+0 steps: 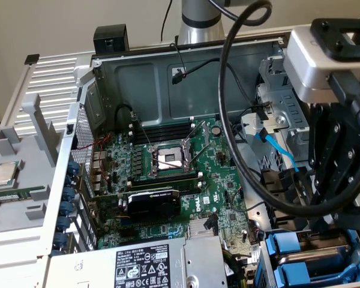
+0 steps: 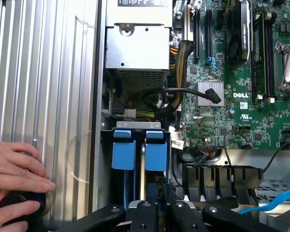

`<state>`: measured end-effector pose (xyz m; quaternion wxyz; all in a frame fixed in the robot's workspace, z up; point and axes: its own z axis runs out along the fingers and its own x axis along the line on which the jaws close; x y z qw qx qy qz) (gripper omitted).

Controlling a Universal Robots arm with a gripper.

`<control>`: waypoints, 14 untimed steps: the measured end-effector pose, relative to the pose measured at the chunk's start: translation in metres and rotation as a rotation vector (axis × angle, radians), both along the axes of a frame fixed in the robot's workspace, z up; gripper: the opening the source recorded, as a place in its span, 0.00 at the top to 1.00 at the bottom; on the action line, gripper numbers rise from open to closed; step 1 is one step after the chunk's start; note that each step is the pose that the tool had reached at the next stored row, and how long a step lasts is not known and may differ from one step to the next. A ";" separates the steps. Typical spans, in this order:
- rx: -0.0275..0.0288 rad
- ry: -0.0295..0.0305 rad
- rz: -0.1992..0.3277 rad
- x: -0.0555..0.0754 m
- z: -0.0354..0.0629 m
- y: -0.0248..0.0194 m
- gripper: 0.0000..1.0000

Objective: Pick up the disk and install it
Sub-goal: 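Insert the second disk wire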

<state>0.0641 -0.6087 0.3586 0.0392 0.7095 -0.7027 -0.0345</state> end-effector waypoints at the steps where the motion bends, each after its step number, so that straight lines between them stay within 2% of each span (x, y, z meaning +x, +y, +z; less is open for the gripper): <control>1: -0.0002 0.0001 0.000 0.000 -0.0003 0.0003 0.84; 4: -0.0046 0.0000 0.000 0.000 -0.0004 0.0023 0.84; 9: -0.0050 0.0000 -0.006 0.000 -0.0009 0.0024 0.84; 14: -0.0049 0.0001 -0.035 0.000 -0.0016 0.0026 0.84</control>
